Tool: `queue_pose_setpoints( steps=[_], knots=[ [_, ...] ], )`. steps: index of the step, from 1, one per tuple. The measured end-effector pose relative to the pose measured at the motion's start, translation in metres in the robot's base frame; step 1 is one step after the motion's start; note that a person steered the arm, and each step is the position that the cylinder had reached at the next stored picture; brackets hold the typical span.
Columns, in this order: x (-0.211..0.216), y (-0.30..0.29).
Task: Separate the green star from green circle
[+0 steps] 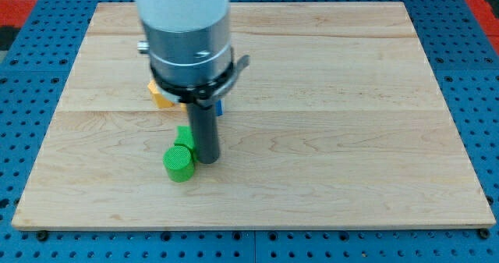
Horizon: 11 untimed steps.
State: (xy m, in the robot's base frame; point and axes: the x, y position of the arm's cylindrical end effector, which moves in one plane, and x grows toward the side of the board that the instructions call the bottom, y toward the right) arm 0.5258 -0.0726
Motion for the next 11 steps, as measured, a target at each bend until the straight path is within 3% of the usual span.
queue_pose_setpoints(
  steps=[2, 5, 6, 8, 10, 11],
  knots=[
    [-0.036, 0.004],
    [-0.086, -0.043],
    [-0.087, -0.087],
    [-0.067, -0.12],
    [-0.097, -0.123],
    [-0.08, -0.133]
  ],
)
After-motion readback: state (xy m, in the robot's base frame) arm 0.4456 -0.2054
